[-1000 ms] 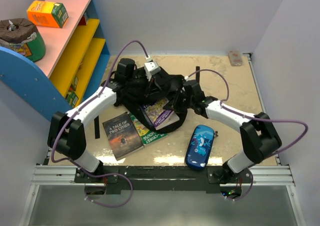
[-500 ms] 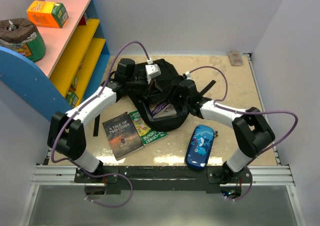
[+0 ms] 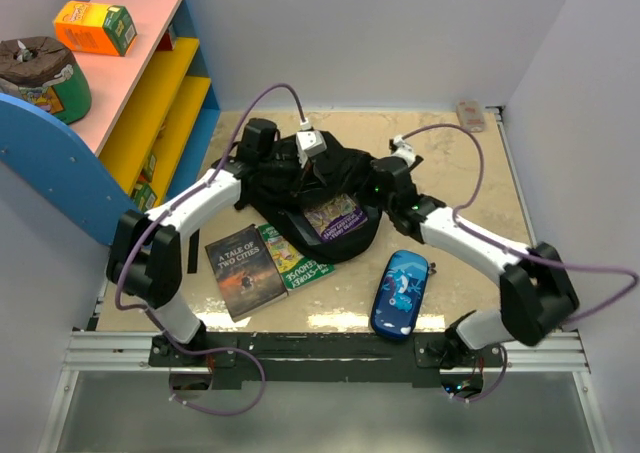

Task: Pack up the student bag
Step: Place the book in the student bag.

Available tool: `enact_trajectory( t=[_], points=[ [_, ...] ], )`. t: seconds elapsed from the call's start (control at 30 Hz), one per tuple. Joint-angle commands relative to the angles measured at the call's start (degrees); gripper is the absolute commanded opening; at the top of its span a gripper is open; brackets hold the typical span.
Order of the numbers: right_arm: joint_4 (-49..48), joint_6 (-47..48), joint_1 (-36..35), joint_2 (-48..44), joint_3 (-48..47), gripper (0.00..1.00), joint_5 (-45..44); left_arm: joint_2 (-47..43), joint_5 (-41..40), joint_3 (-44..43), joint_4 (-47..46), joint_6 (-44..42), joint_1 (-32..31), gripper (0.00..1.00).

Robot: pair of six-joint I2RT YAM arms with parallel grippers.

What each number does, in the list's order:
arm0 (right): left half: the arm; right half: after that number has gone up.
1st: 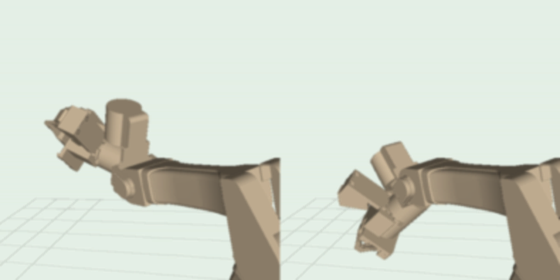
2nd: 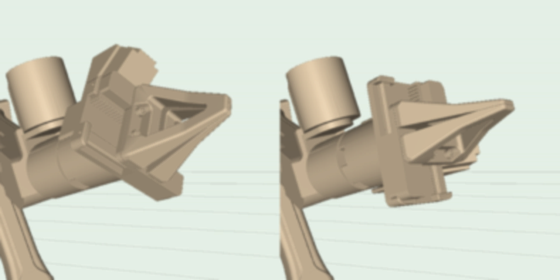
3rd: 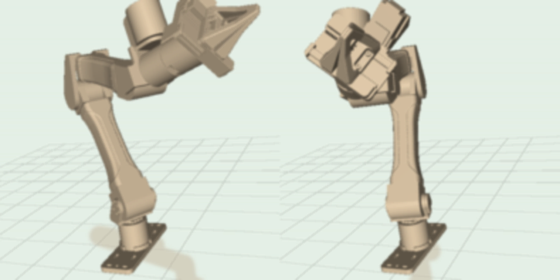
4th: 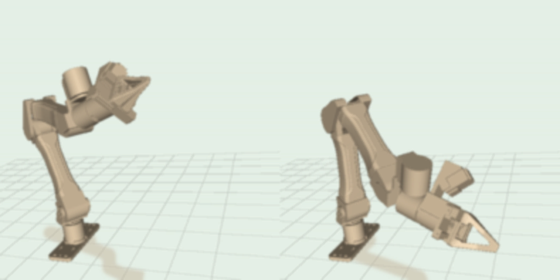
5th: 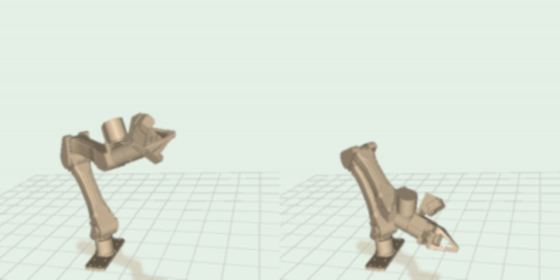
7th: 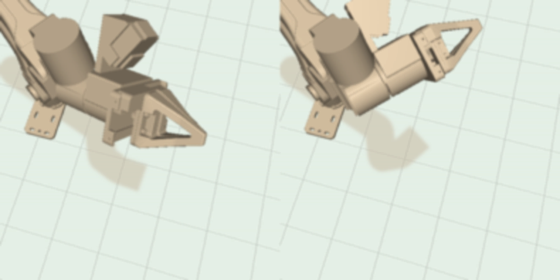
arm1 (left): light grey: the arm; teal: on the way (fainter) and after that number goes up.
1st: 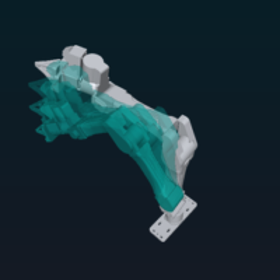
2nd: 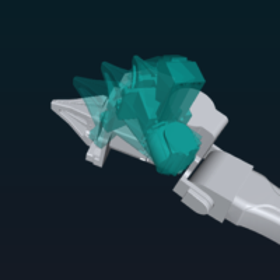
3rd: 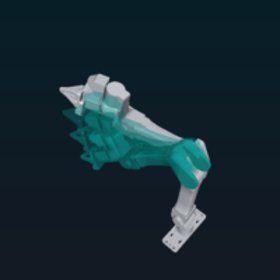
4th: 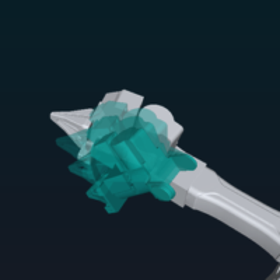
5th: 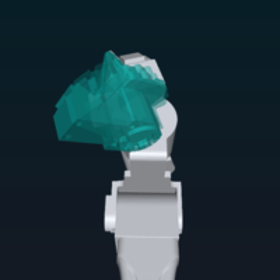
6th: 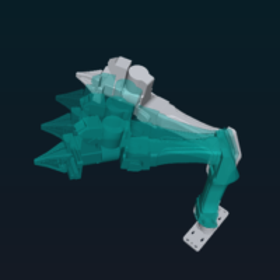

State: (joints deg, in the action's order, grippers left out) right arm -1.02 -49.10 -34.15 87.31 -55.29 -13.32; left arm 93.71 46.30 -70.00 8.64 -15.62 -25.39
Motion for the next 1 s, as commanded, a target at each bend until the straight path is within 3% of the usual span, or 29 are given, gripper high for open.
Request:
enact_trajectory(
  t=[0.0, 0.2, 0.3, 0.4, 0.47, 0.5, 0.6, 0.8, 0.97],
  points=[
    [-1.3, 3.8, -0.1, -12.3, 3.9, 0.88, -0.1, 4.8, 0.1, -9.1, -1.1, -0.1, -0.1, 0.00],
    [-3.6, 2.2, -2.5, -25.6, 15.6, 0.64, 7.5, 10.0, -1.0, -18.9, 1.7, -0.9, -0.7, 0.00],
    [-7.0, 2.4, -6.4, -26.6, 20.3, 0.49, 9.6, 13.9, 0.6, -27.3, 8.0, -3.0, -1.9, 0.00],
    [-8.8, 4.4, -12.0, -25.7, 22.2, 0.39, 7.1, 13.4, 0.6, -28.5, 7.7, -4.2, -3.9, 0.00],
    [-7.8, 5.4, -14.1, -22.4, 21.9, 0.44, 5.7, 12.5, 0.5, -28.3, 8.1, -5.0, -4.8, 0.00],
    [-7.9, 5.9, -14.4, -21.0, 21.7, 0.59, 6.0, 12.5, 0.9, -28.3, 8.6, -5.4, -5.4, 0.00],
    [-8.6, 7.1, -16.7, -16.1, 20.9, 0.76, 4.5, 11.9, 0.5, -27.9, 9.4, -6.4, -5.6, 0.00],
    [-9.9, 7.4, -19.2, -5.1, 18.0, 0.79, 3.8, 11.4, -0.1, -23.9, 9.5, -8.6, -5.5, 0.00],
    [-10.0, 7.4, -20.8, 0.5, 14.3, 0.77, -0.4, 7.9, 0.3, -14.7, 6.0, -8.8, -5.5, 0.00]
  ],
)
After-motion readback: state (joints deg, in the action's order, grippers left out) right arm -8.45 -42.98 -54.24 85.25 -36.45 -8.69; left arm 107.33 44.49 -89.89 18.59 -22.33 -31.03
